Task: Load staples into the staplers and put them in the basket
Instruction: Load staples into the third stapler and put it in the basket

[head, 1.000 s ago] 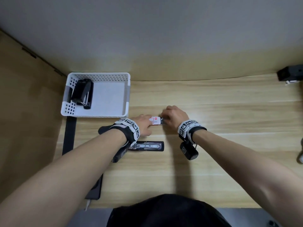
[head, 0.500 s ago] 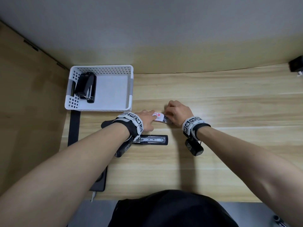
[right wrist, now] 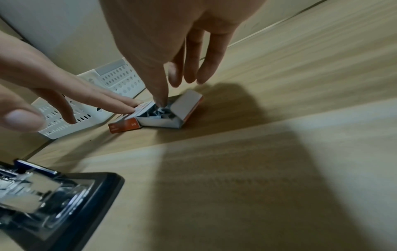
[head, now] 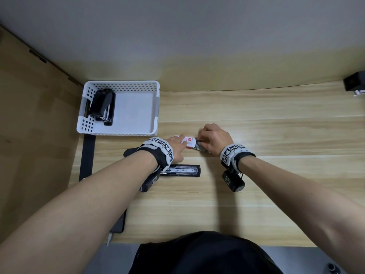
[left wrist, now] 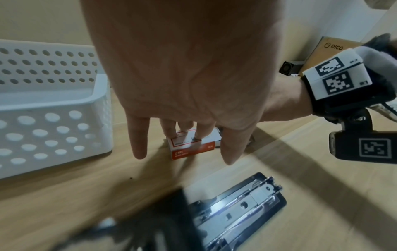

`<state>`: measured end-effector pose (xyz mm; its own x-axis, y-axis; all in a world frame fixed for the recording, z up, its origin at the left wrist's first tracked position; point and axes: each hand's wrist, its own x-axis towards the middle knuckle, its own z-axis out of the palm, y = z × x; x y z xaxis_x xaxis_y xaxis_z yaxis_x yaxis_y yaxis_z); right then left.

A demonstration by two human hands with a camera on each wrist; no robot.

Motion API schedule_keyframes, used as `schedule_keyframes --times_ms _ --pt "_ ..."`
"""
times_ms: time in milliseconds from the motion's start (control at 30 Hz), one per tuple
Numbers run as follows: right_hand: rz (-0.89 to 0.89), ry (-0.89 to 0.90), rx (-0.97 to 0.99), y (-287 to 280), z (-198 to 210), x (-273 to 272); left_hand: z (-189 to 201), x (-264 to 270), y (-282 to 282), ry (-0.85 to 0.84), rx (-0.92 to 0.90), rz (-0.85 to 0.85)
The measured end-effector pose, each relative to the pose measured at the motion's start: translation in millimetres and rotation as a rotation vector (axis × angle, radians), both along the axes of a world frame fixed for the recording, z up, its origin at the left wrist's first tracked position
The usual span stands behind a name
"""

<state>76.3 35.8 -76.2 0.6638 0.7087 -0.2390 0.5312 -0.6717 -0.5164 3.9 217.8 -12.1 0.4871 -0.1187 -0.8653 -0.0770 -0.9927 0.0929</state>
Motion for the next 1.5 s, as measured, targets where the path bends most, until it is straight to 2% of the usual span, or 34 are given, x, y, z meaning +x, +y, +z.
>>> schedule_keyframes --times_ms 167,433,733,1133,1500 --pt "-0.061 0.015 -0.024 -11 -2 -2 0 2 -1 0.007 0.015 -0.015" --pt "0.036 0.029 -0.119 -27 -4 -5 -4 -1 0 -0.017 0.021 -0.019" --pt "0.038 -0.013 -0.088 -22 -8 -7 -9 -4 6 -0.094 -0.002 -0.037" --pt "0.078 -0.015 -0.03 -19 -10 -9 2 -10 8 -0.238 -0.137 0.068" --pt "-0.078 -0.039 -0.044 -66 17 -20 21 -26 -37 -0.329 -0.2 0.077"
